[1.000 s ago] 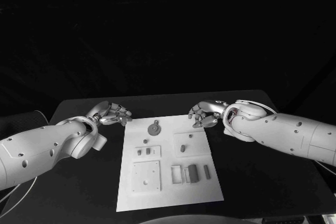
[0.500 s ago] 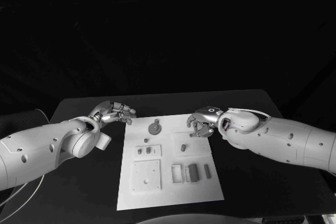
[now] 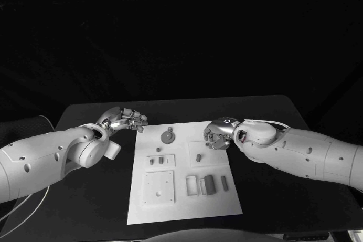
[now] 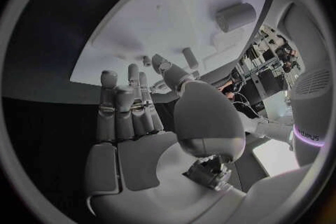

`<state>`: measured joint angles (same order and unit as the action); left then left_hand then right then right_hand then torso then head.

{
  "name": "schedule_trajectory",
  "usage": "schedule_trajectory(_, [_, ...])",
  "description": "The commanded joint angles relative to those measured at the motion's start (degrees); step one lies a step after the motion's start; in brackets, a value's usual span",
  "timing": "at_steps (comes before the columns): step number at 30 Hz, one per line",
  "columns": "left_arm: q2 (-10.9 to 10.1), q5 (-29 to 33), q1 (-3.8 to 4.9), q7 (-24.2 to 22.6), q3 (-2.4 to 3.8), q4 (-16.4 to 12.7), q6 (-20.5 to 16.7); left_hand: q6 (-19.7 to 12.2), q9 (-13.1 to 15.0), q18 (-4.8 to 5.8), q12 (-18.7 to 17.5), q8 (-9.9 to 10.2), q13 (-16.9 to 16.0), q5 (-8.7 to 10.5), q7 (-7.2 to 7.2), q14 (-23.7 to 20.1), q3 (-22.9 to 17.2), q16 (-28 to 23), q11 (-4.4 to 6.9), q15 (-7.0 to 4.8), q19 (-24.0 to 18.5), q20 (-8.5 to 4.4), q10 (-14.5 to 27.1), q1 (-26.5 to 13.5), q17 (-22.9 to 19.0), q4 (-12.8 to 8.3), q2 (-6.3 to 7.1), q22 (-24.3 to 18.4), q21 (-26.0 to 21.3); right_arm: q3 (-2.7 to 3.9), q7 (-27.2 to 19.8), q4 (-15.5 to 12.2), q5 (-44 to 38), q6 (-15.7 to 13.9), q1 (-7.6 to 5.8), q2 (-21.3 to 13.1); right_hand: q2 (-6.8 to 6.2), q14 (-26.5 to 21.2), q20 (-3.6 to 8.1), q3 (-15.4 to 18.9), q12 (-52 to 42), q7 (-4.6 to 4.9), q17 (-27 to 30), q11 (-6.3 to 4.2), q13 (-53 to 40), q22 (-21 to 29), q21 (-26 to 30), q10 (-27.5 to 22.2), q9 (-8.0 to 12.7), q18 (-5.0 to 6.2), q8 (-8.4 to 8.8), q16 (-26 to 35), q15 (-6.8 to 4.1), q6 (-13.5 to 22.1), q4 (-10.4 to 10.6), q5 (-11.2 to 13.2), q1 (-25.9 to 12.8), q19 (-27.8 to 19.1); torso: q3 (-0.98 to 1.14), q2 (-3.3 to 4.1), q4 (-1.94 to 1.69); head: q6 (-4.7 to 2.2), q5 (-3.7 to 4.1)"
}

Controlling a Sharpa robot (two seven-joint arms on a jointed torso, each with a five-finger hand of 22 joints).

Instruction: Assemble the parts on the task board

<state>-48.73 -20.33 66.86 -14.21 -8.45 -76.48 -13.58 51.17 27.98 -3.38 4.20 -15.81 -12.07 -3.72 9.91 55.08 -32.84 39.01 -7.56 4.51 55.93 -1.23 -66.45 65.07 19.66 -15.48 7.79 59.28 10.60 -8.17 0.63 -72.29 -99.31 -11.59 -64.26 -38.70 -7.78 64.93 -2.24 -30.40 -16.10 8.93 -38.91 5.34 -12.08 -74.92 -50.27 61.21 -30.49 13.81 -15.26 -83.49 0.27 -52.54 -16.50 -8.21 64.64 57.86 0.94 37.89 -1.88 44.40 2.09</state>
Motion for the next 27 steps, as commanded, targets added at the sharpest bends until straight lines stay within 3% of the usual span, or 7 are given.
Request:
schedule_trajectory(1, [0.11, 0.74, 0.07, -0.40, 0.05, -0.13, 0.51, -0.14, 0.01, 0.04, 0.22, -0.24, 0.06, 0.04, -0.18, 0.44, 0.41, -0.31, 0.13, -0.14, 0.35, -0.05, -0.34, -0.20, 0.08, -0.02, -0.35, -0.08, -0.40, 0.00, 0.34, 0.10, -1.47, 0.42, 0.03, 0.31, 0.06, -0.14, -0.02, -0.34, 1.01, 0.15, 0.08, 1.81, 0.46, -0.44, 0.43, -2.09, 0.12, 1.19, -0.45, 0.37, 0.51, -0.25, 0.03, 0.04, -0.42, 0.24, 0.03, -0.03, 0.03, 0.09, -0.05])
schedule_trajectory(10, [0.08, 1.00, 0.07, 0.44, 0.05, -0.13, -0.02, -0.05, 0.01, 0.01, 0.28, -0.35, 0.05, 0.03, -0.21, 0.80, 0.53, -0.53, 0.24, -0.23, 0.61, -0.11, -0.65, -0.29, 0.50, 0.06, -0.44, -0.07, -0.44, 0.00, 0.28, 0.86, -1.32, 0.65, 0.41, 1.03, 0.49, -1.19, -0.33, -0.62, 3.12, 0.05, 0.50, 2.38, 1.64, -0.46, 1.06, -2.52, 0.57, 1.19, -0.67, 1.13, 1.06, -0.49, -0.01, 0.03, -0.27, -0.37, -0.03, -0.06, 0.02, 0.28, -0.08])
schedule_trajectory(27, [-0.13, 1.01, 0.15, 1.00, 0.06, -0.45, -0.25, -0.26, -0.08, -0.01, 0.10, -0.31, 0.15, 0.02, -0.14, 1.14, 0.68, -0.84, 0.19, -0.34, 0.89, -0.21, -0.58, -0.48, 1.04, 0.21, -0.35, -0.06, -0.50, -0.08, 0.28, 2.23, -1.33, 1.47, 0.67, 2.64, 2.26, -0.98, -0.33, -0.77, 3.22, 0.03, 0.66, 1.70, 1.69, -0.69, 1.17, 0.27, 1.27, 1.19, -0.82, 1.12, 0.42, -0.60, -0.21, 0.06, 1.38, -0.24, -0.07, -0.04, 0.00, 0.58, -0.26])
